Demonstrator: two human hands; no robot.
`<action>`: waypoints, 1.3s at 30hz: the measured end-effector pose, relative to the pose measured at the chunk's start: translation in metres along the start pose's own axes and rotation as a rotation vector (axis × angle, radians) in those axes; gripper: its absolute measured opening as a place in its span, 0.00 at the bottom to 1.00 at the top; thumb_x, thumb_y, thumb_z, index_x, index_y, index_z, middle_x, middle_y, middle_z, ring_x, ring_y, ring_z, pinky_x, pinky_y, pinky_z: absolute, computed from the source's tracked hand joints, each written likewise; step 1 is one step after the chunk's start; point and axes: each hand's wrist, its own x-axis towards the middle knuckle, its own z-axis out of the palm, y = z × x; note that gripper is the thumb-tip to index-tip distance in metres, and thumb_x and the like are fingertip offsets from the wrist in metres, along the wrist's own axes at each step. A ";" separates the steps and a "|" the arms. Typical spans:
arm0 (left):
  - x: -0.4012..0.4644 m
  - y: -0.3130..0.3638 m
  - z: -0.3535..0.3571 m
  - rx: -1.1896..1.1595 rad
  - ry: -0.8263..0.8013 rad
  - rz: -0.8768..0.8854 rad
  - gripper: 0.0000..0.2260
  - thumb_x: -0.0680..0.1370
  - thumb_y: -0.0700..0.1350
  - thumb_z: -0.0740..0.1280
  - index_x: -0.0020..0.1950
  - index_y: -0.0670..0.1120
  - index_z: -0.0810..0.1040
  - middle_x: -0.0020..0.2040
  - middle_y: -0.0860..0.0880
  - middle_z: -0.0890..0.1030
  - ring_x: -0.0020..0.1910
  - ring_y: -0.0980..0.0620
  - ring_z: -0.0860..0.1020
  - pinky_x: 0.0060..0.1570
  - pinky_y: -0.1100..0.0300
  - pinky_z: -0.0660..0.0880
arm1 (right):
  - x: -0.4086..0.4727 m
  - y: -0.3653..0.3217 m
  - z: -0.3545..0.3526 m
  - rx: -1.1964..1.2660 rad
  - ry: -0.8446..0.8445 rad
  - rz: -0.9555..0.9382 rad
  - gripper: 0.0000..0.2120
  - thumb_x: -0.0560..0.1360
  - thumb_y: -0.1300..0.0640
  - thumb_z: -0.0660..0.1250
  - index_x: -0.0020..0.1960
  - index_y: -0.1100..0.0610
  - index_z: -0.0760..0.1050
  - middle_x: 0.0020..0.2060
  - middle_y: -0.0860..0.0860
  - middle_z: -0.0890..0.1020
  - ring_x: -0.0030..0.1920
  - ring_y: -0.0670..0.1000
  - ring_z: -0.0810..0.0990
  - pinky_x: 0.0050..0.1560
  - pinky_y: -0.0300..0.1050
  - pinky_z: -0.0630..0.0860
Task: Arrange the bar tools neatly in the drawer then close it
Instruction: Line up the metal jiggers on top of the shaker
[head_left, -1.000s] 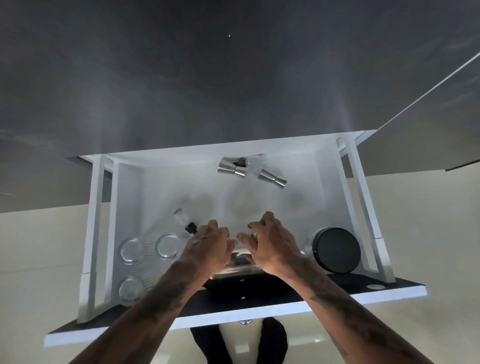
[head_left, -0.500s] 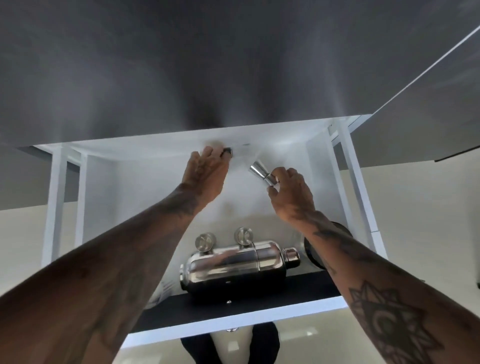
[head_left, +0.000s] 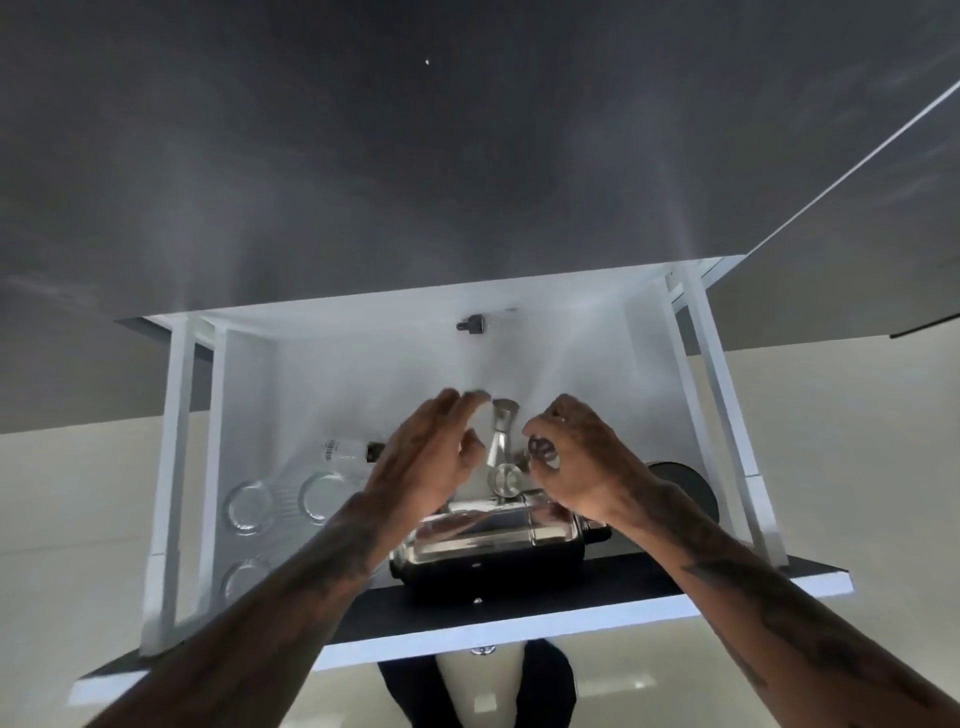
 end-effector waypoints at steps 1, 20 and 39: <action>-0.005 0.002 0.005 0.029 -0.034 -0.004 0.18 0.78 0.42 0.66 0.68 0.45 0.73 0.53 0.46 0.78 0.47 0.52 0.78 0.48 0.56 0.80 | -0.002 -0.002 0.001 -0.001 -0.017 -0.012 0.13 0.76 0.58 0.66 0.61 0.54 0.76 0.54 0.53 0.73 0.52 0.50 0.75 0.51 0.41 0.77; 0.105 0.039 0.034 0.163 -0.637 -0.038 0.21 0.75 0.39 0.69 0.68 0.51 0.74 0.65 0.48 0.75 0.62 0.49 0.74 0.57 0.58 0.72 | -0.020 0.019 0.029 0.038 -0.020 -0.035 0.22 0.77 0.48 0.63 0.70 0.49 0.67 0.60 0.54 0.75 0.51 0.51 0.75 0.53 0.44 0.73; -0.004 -0.017 0.004 -0.077 -0.261 -0.148 0.20 0.74 0.44 0.71 0.63 0.51 0.68 0.56 0.49 0.80 0.46 0.52 0.78 0.36 0.70 0.68 | -0.022 0.009 0.026 0.007 -0.060 0.027 0.16 0.79 0.52 0.60 0.66 0.54 0.71 0.59 0.55 0.76 0.51 0.55 0.79 0.49 0.45 0.76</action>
